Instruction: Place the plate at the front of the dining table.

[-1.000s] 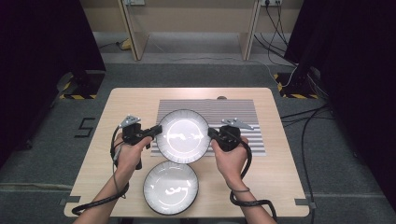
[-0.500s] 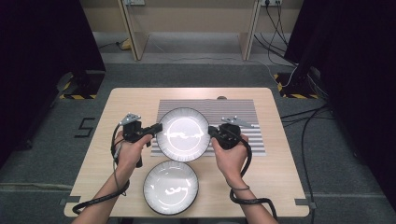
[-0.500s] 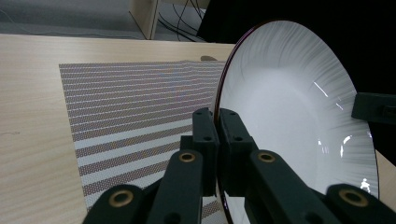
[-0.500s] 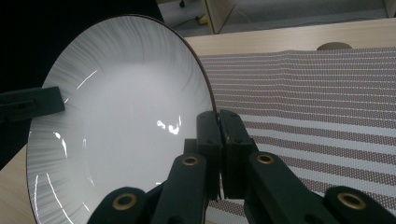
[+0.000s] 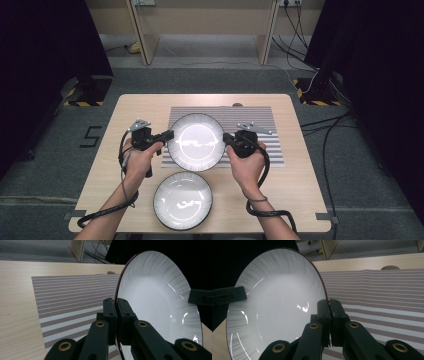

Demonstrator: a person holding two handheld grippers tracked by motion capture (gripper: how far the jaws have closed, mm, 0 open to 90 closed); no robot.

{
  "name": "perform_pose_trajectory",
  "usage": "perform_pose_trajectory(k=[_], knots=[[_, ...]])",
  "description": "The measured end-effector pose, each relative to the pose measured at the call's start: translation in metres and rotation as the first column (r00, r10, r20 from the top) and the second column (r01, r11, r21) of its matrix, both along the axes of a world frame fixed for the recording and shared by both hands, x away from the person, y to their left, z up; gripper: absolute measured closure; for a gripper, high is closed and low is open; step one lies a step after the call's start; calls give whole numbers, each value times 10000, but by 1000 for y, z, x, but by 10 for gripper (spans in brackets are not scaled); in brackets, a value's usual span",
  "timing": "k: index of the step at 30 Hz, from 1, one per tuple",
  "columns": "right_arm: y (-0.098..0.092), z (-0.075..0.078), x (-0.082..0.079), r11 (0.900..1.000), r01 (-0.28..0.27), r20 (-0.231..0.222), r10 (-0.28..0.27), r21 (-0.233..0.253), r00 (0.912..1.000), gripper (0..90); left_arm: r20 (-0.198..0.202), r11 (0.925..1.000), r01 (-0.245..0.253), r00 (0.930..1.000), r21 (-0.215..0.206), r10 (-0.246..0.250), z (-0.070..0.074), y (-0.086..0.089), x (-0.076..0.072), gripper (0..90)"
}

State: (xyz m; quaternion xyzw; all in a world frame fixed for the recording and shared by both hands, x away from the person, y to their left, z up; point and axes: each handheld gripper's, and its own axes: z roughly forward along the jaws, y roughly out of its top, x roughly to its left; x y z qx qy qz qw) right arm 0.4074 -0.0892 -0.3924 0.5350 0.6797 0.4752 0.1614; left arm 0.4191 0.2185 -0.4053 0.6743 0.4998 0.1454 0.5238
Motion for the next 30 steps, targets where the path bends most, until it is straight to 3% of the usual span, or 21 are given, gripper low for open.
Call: perform_pose_trajectory(k=[30], knots=[[-1,4,18,9998,180,46,-180,-64,9998,881,36,9999,6,10000,117,-7,5,-4,18,858]])
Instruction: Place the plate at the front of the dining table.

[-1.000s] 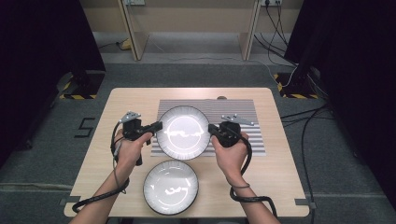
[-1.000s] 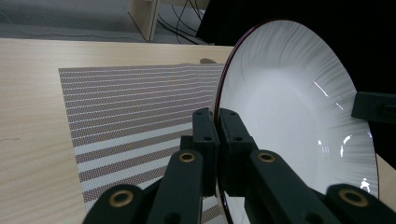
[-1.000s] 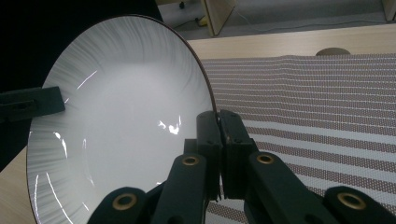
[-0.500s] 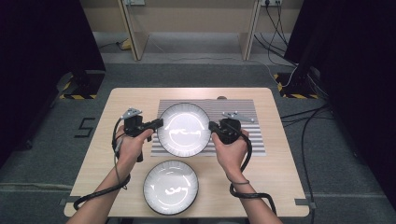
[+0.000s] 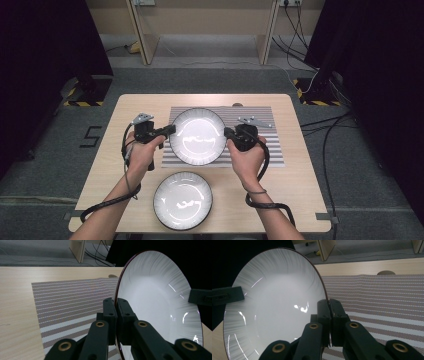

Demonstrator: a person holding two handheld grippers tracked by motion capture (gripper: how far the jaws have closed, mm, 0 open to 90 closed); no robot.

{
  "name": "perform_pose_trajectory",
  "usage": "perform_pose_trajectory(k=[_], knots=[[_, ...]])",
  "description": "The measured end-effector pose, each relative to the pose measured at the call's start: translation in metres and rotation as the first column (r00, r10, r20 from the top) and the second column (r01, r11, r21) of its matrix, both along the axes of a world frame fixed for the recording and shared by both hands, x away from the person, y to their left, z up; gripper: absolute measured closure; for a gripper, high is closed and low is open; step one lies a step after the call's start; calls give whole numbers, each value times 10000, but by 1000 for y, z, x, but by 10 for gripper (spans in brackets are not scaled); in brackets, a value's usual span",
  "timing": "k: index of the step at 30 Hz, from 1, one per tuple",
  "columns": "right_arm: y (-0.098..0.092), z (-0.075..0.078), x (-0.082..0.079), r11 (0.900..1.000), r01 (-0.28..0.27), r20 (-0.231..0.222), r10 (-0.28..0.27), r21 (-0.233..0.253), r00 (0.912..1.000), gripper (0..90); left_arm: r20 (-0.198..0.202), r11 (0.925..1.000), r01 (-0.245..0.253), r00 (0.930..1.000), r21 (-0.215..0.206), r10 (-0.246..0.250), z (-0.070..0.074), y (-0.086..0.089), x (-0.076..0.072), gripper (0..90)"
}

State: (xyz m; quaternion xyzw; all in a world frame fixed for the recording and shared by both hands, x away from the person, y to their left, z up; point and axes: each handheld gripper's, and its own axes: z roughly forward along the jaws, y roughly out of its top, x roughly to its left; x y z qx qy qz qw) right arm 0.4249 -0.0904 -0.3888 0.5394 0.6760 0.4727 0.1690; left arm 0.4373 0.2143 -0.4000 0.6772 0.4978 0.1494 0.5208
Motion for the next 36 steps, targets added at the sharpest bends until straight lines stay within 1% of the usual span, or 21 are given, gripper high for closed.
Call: perform_pose_trajectory(k=[9,21,36], knots=[[1,-1,4,10000,42,-17,-43,-22,10000,881,-50,10000,-22,10000,26,23,-1,0,4,858],[0,1,5,9999,117,48,-117,-27,9999,881,5,10000,-12,10000,36,12,2,-2,6,858],[0,0,7,9998,141,71,-141,-104,9999,881,-8,10000,-26,10000,80,26,0,-3,8,857]])
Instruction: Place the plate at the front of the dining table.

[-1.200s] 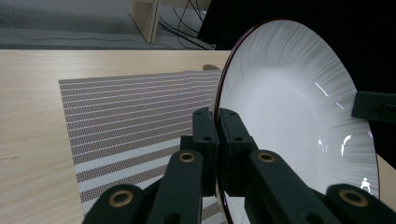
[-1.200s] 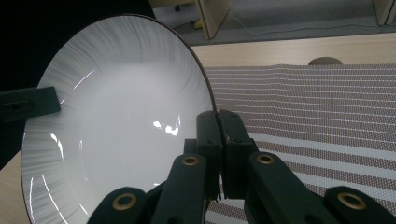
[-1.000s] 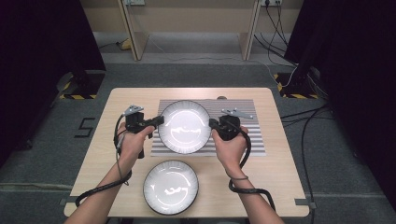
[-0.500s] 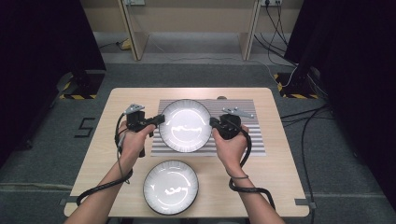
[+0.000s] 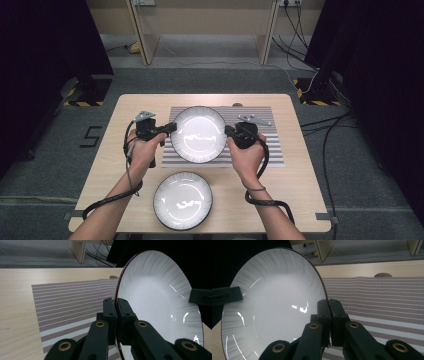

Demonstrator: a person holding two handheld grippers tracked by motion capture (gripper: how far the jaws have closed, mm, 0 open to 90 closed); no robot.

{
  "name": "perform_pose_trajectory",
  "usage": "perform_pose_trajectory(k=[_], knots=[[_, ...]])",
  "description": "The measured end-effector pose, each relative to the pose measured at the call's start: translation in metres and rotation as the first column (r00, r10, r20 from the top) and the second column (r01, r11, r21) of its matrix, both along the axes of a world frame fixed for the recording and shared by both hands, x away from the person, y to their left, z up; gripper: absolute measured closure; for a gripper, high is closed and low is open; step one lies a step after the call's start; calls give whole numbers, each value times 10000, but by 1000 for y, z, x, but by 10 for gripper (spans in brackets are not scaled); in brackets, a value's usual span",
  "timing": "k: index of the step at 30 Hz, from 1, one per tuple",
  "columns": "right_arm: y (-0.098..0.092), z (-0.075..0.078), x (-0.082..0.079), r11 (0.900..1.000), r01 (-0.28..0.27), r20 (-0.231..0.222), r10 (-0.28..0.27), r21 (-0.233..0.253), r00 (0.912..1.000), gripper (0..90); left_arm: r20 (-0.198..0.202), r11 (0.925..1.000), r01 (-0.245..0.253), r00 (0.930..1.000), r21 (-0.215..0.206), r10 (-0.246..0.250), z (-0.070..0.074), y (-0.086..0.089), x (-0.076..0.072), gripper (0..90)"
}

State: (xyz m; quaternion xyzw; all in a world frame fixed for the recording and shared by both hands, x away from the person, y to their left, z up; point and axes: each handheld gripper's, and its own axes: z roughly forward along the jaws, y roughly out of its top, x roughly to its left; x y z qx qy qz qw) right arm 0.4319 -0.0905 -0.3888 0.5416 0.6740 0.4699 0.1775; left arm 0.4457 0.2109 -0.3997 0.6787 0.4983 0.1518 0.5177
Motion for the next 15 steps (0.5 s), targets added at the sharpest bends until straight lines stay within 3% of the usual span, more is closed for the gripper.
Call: perform_pose_trajectory(k=[15], knots=[[-1,-2,6,9999,107,59,-106,-65,9999,881,25,10000,-32,10000,69,32,-2,-3,8,857]])
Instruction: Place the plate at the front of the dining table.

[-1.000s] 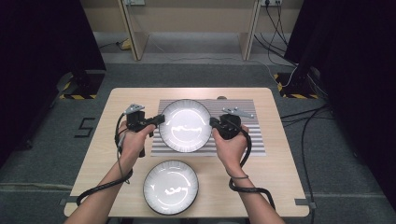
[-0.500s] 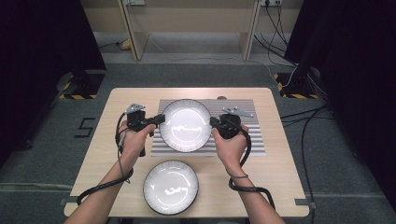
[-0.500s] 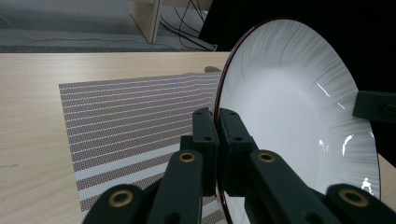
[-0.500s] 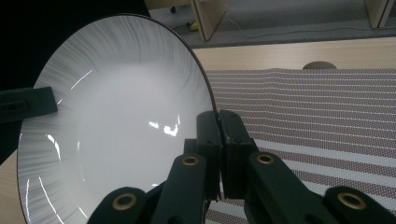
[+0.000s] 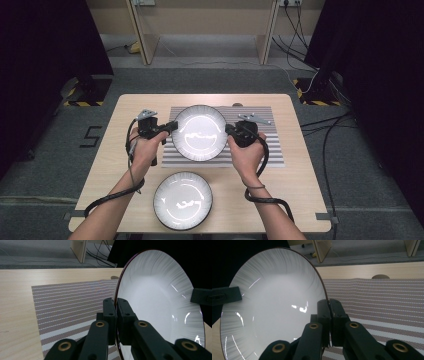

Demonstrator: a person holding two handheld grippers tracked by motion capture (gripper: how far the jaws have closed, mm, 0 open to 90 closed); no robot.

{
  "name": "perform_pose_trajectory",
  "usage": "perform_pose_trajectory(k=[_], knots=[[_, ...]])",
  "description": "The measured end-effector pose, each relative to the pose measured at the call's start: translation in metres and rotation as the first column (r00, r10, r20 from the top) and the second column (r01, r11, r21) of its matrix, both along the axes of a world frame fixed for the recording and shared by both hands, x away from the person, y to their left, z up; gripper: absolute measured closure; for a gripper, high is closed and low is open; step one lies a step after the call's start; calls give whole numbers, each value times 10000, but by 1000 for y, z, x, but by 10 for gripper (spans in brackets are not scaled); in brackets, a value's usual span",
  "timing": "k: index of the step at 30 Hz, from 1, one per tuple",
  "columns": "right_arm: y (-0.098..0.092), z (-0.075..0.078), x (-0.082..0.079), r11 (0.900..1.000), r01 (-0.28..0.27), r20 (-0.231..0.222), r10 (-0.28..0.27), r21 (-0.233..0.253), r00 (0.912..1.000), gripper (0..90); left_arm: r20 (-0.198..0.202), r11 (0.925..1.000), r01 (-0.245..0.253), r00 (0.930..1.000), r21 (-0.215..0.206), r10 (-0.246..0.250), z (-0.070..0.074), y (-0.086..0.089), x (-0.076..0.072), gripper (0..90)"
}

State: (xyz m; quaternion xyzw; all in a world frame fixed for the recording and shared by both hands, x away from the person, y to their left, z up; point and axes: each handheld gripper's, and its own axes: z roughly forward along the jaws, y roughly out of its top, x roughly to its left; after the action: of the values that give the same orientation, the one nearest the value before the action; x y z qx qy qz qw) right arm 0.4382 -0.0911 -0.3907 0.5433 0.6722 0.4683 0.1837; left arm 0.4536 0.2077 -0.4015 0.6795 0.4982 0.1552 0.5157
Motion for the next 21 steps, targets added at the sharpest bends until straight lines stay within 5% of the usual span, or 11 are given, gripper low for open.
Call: perform_pose_trajectory(k=[21], knots=[[1,-8,11,9998,137,-43,-137,-169,9999,881,-147,9999,-102,9998,98,104,-9,-4,12,855]])
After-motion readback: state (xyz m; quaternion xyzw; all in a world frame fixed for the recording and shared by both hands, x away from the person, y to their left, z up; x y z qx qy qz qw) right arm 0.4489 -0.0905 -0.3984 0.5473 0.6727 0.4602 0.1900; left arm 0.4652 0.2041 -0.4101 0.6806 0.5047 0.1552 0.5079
